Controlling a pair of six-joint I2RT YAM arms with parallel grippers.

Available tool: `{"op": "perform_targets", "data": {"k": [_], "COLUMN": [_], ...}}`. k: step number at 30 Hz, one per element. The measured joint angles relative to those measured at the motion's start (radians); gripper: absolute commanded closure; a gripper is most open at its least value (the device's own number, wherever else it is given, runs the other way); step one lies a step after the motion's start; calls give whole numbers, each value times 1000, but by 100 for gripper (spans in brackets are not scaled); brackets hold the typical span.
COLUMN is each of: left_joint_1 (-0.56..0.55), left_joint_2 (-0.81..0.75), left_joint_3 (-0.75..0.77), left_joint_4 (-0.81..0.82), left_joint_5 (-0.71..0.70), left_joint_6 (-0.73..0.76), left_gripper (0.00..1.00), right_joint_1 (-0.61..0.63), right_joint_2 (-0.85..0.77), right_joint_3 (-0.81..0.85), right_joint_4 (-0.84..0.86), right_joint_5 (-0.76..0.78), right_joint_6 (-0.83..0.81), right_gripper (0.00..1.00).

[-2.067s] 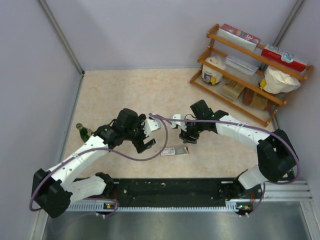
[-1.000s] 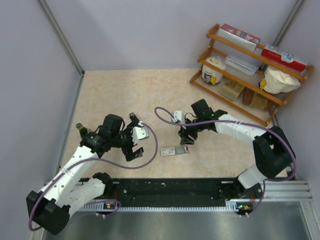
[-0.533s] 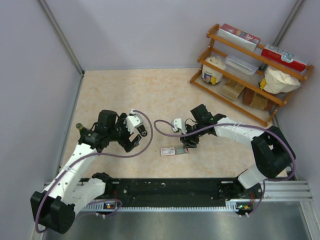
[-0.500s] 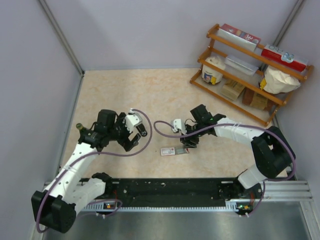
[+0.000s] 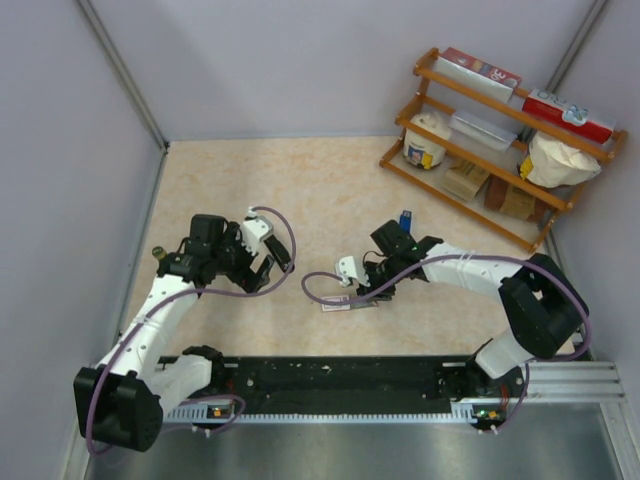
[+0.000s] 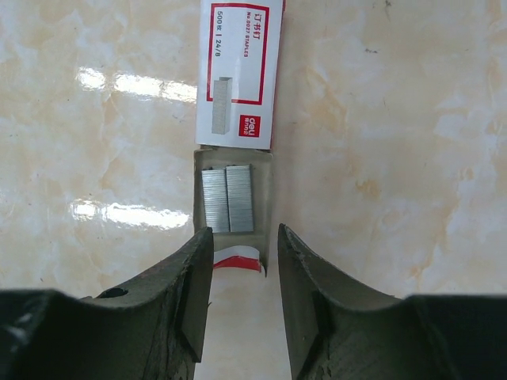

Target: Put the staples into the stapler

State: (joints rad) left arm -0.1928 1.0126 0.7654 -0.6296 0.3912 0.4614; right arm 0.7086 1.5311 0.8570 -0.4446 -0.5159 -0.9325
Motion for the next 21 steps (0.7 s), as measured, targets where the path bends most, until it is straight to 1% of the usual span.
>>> {"op": "perform_targets", "data": {"k": [10,21], "left_joint_1": [2,2], "left_joint_2": [0,11], "left_joint_3": [0,0], "left_joint_4": [2,2], "left_joint_5": [-8,-11], "left_joint_6": [-4,-8], "left_gripper": [1,1], "right_joint_1": [29,48], "right_joint_2": [1,17], "right_joint_3": [-12,-12], "right_joint_4": [-5,3], "right_joint_5": [14,56], "right_joint_6": [-34,-35], "right_gripper": [64,64]}}
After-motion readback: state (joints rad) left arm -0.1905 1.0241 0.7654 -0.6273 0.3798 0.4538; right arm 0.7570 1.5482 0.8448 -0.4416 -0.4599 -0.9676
